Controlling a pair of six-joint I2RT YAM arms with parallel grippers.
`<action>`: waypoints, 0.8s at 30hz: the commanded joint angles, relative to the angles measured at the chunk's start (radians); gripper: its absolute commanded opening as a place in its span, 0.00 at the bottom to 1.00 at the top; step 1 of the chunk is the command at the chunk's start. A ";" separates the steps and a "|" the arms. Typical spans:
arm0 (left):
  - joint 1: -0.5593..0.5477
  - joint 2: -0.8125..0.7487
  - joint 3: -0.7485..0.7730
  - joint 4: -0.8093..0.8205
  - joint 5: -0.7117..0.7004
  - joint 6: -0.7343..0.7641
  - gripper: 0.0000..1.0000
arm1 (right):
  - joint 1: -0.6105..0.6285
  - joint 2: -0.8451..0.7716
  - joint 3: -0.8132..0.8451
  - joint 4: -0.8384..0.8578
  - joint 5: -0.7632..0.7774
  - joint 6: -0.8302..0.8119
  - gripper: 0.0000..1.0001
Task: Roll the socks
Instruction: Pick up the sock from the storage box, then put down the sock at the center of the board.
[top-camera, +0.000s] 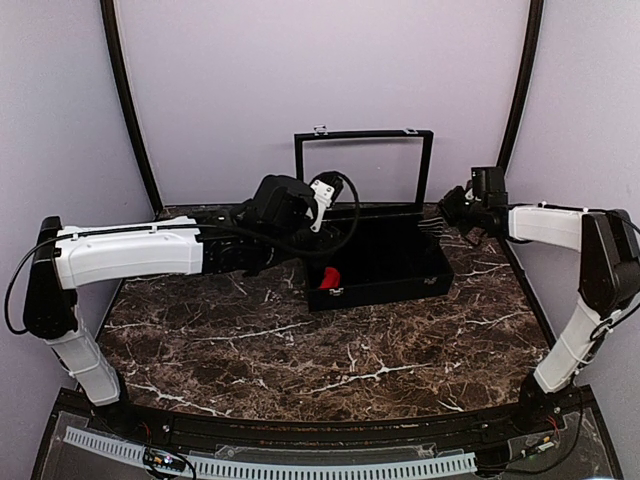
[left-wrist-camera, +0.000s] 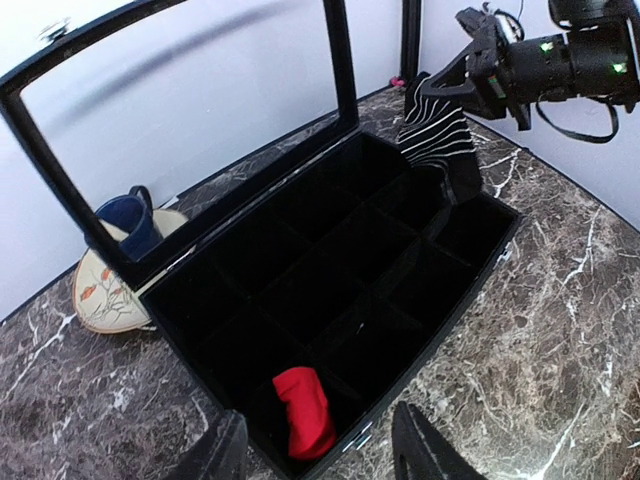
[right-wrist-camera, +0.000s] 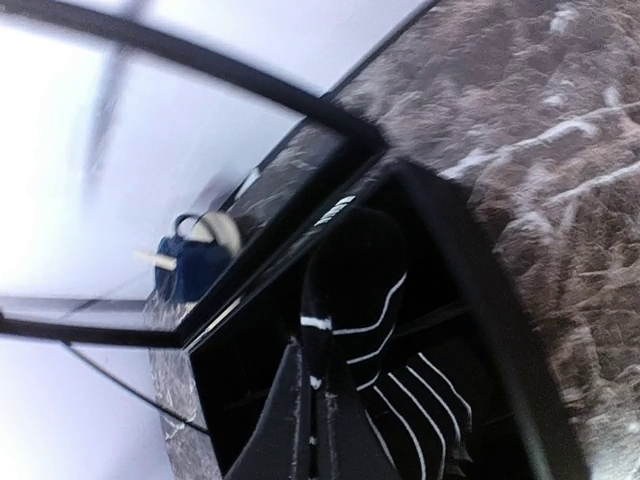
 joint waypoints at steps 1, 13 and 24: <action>0.028 -0.142 -0.101 -0.064 -0.085 -0.137 0.52 | 0.101 -0.056 0.104 -0.070 0.008 -0.182 0.00; 0.042 -0.455 -0.334 -0.289 -0.252 -0.484 0.52 | 0.551 -0.056 0.255 -0.280 0.104 -0.522 0.00; 0.042 -0.563 -0.398 -0.415 -0.264 -0.608 0.52 | 0.850 0.052 0.315 -0.365 0.243 -0.712 0.00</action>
